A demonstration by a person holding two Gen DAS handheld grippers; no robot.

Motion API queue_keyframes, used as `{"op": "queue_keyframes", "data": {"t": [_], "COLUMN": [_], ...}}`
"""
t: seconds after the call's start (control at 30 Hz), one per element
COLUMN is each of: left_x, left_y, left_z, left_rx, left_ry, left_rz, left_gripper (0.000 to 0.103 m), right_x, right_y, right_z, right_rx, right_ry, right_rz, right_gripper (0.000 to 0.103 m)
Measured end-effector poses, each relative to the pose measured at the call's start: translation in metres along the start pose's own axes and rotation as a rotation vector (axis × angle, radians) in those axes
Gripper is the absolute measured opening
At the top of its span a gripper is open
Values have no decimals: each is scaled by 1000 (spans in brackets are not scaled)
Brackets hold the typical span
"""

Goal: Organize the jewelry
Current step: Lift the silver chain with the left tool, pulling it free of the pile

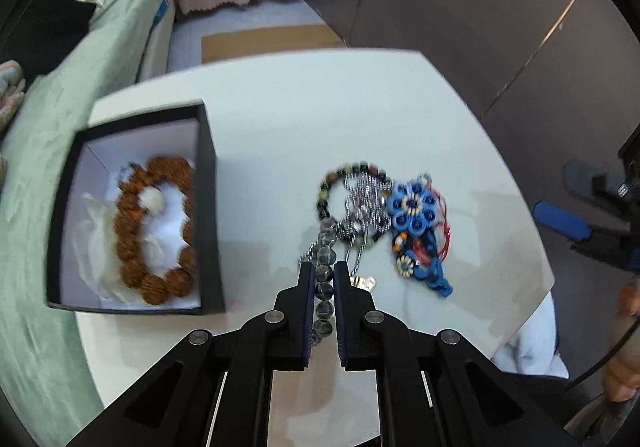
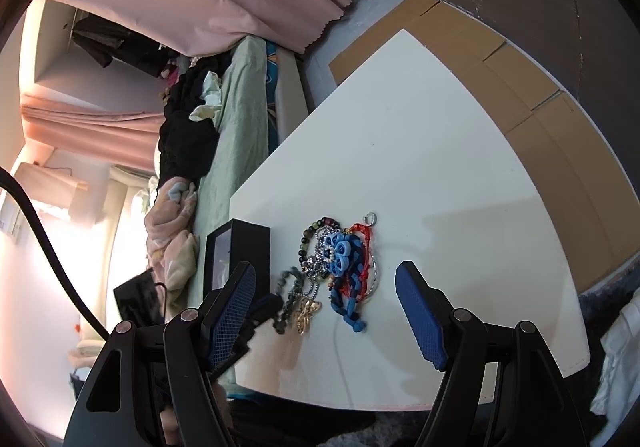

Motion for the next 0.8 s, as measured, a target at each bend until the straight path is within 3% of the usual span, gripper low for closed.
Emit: {"op": "queue_keyframes", "data": {"t": [0.8], "left_x": [2], "left_y": [17], "left_z": [138], "left_rx": [275], "left_ry": [-78], "left_rz": [-15], "left_gripper": [9], "right_x": [-27], "right_y": [-4], "right_z": [-36], "right_rx": [-75], "right_ry": [-30], "right_rz": [41], "right_gripper": [73]}}
Point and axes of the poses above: each gripper's, at about its wrist camera, not at the fingertips, and z roughly against the way its jaws point, x to its right, y to its top, the point moved 1 cm from there along -z, roughly the way its jaws point, and after that the axes turned 7 degrees about -x, right-handed, at the moved point
